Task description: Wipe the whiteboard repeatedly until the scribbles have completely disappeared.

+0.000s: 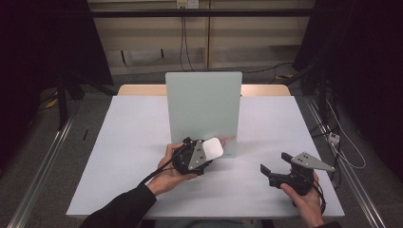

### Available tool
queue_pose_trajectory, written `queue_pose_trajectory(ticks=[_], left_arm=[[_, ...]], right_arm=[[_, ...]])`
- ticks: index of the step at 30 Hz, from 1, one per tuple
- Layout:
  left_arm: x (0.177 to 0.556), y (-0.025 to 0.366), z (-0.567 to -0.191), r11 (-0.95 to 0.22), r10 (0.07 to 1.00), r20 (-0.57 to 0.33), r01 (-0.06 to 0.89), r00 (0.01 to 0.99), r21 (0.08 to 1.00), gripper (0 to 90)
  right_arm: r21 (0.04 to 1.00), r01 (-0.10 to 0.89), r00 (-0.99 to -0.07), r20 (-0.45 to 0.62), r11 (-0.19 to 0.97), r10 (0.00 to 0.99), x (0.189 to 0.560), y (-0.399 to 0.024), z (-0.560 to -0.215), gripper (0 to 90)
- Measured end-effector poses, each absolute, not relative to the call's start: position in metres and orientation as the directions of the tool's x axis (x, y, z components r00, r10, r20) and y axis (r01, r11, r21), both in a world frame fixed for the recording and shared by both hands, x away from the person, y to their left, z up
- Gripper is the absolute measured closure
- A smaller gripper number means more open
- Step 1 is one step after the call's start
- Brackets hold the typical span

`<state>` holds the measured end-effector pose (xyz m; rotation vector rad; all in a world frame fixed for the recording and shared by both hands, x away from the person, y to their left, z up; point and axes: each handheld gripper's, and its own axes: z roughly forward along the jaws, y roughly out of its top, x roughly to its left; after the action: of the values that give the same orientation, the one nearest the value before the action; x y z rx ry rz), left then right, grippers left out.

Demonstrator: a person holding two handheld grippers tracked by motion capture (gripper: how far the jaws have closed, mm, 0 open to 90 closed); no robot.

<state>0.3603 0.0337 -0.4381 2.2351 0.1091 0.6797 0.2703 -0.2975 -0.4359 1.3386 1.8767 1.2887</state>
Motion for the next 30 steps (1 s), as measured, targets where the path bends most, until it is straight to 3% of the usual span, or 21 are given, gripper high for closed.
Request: queue_pose_trajectory(ticks=[7,16,20,30], left_arm=[[0.359,0.03,-0.442,-0.696,0.271,0.427,-0.131,0.863,0.706,31.1],[0.378,0.045,-0.398,-0.617,0.38,0.426,-0.118,0.821,0.778,31.1],[0.379,0.042,-0.394,-0.642,0.355,0.458,-0.144,0.815,0.753,31.1],[0.362,0.011,-0.433,-0.703,0.244,0.456,-0.167,0.856,0.691,31.1]], right_arm=[[0.895,0.441,-0.396,0.124,0.071,0.91,0.27,-0.298,-0.436,6.3],[0.895,0.44,-0.399,0.118,0.077,0.909,0.271,-0.297,-0.436,6.3],[0.894,0.441,-0.397,0.123,0.071,0.91,0.271,-0.297,-0.436,6.3],[0.894,0.441,-0.398,0.123,0.072,0.909,0.27,-0.298,-0.436,6.4]])
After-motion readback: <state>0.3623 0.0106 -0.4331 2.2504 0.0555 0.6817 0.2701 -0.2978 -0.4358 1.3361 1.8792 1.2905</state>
